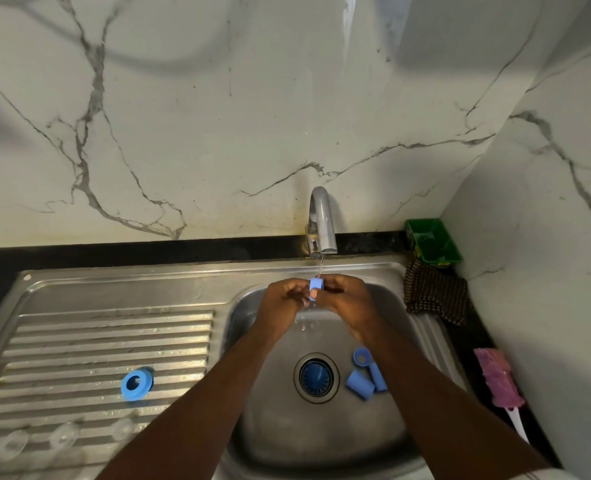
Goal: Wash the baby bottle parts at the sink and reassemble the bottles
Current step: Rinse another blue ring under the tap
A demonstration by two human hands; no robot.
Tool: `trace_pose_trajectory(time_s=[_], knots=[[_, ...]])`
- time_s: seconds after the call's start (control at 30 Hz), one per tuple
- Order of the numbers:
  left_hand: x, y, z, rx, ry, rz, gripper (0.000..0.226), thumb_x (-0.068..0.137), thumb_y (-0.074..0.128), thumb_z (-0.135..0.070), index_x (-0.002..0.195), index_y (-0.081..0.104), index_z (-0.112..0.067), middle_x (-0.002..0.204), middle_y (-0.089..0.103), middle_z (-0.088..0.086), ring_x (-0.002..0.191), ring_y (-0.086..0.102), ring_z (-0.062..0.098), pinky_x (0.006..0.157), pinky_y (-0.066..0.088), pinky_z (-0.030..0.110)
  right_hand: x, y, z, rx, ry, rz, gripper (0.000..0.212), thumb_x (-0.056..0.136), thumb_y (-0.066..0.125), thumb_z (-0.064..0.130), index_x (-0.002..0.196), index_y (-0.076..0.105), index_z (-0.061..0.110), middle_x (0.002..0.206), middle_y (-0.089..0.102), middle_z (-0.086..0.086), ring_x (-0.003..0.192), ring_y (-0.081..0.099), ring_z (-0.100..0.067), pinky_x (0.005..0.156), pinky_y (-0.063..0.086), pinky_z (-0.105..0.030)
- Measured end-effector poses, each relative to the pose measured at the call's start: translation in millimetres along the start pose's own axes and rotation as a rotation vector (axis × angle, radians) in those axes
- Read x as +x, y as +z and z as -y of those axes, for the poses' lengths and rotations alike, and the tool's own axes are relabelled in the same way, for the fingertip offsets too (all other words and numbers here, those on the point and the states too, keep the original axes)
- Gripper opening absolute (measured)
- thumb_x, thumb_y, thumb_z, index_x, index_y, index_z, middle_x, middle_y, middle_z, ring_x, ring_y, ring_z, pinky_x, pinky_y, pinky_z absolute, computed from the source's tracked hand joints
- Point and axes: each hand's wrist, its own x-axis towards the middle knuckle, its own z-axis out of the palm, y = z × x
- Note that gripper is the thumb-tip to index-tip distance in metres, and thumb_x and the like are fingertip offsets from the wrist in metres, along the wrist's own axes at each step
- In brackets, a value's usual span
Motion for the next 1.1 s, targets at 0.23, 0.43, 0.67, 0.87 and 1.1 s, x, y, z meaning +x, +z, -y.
trace_pose_trajectory(time_s=[0.23, 0.43, 0.67, 0.87, 1.1], knots=[[0.5, 6.7, -14.9, -0.232, -0.067, -0.044, 0.021, 0.094, 0.065, -0.005, 0.113, 0.072, -0.003, 0.106, 0.075, 0.013, 0.097, 0.074, 0.024, 0.091, 0.058, 0.036, -2.9, -6.3, 13.2, -0.006, -0.107, 0.004, 0.047, 0.077, 0.076, -0.009, 0.118, 0.064, 0.010, 0.109, 0.072, -0.010, 0.100, 0.071, -0.024, 0.083, 0.059, -0.035], [2.1, 11.0, -19.3, -0.109, 0.017, -0.122, 0.033, 0.082, 0.080, -0.008, 0.114, 0.072, -0.013, 0.106, 0.076, 0.003, 0.096, 0.073, 0.017, 0.085, 0.059, 0.028, -2.5, -2.4, 17.5, -0.079, -0.161, -0.064, 0.046, 0.071, 0.080, -0.009, 0.104, 0.057, 0.014, 0.108, 0.069, -0.007, 0.099, 0.067, -0.025, 0.080, 0.057, -0.032], [7.2, 10.0, -20.2, 0.262, 0.095, -0.124, 0.025, 0.090, 0.073, -0.017, 0.113, 0.070, -0.006, 0.106, 0.070, 0.008, 0.094, 0.066, 0.020, 0.094, 0.054, 0.033, -7.6, 0.7, 8.8, -0.371, -0.238, -0.082, 0.031, 0.079, 0.077, -0.001, 0.109, 0.067, 0.003, 0.098, 0.065, -0.001, 0.080, 0.057, 0.002, 0.070, 0.040, 0.001], [0.5, 5.2, -14.4, -0.166, -0.214, -0.328, 0.013, 0.096, 0.062, -0.005, 0.092, 0.069, -0.015, 0.101, 0.072, 0.015, 0.094, 0.068, 0.029, 0.093, 0.057, 0.046, -1.1, 8.1, 7.3, -0.345, -0.168, -0.172, 0.031, 0.076, 0.079, 0.000, 0.104, 0.066, 0.005, 0.089, 0.062, 0.002, 0.073, 0.055, -0.004, 0.060, 0.039, -0.001], [-16.0, -16.6, 2.8, -0.248, -0.314, -0.295, 0.021, 0.098, 0.056, -0.002, 0.114, 0.069, -0.006, 0.109, 0.074, 0.014, 0.104, 0.070, 0.030, 0.075, 0.059, 0.033, 0.5, 12.4, -1.4, -0.404, -0.112, -0.013, 0.038, 0.073, 0.081, -0.004, 0.108, 0.067, 0.003, 0.102, 0.070, -0.011, 0.085, 0.062, -0.016, 0.071, 0.048, -0.015]])
